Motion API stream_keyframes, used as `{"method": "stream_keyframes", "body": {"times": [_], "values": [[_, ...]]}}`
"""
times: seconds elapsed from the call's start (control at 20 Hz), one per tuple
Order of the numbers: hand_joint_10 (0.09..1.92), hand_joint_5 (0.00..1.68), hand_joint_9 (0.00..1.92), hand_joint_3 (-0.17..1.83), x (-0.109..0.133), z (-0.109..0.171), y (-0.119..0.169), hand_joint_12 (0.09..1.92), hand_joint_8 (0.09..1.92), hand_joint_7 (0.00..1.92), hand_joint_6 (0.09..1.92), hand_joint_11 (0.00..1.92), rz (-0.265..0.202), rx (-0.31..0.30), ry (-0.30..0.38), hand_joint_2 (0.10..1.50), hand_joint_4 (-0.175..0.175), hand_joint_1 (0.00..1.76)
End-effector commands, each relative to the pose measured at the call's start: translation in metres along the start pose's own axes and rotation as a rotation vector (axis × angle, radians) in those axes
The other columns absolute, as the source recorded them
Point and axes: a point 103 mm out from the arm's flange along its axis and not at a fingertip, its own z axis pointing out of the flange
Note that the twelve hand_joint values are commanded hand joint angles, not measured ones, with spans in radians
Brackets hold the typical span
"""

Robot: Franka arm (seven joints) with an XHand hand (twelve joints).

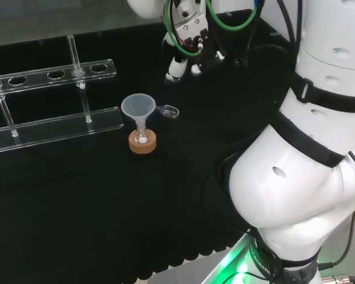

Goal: Remove the funnel from the round-bottom flask.

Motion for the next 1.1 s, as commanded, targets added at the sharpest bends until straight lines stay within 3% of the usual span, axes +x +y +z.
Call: {"method": "stream_keyframes", "body": {"times": [0.05, 0.2, 0.55, 1.1], "values": [[0.62, 0.37, 0.49, 0.41, -0.010, -0.010, -0.034, 1.33, 0.65, 0.22, 0.09, 0.33, 0.030, -0.011, 0.027, 0.62, -0.016, 0.75], [0.62, 0.37, 0.50, 0.41, 0.012, -0.018, -0.039, 1.33, 0.65, 0.23, 0.09, 0.33, 0.017, -0.006, 0.029, 0.62, -0.016, 0.75], [0.62, 0.36, 0.52, 0.42, 0.005, -0.030, -0.076, 1.35, 0.66, 0.24, 0.09, 0.35, 0.007, -0.026, 0.054, 0.63, -0.015, 0.74], [0.66, 0.29, 0.41, 0.38, 0.054, -0.060, -0.113, 1.41, 0.68, 0.11, 0.09, 0.35, -0.046, 0.009, 0.050, 0.65, -0.009, 0.67]]}}
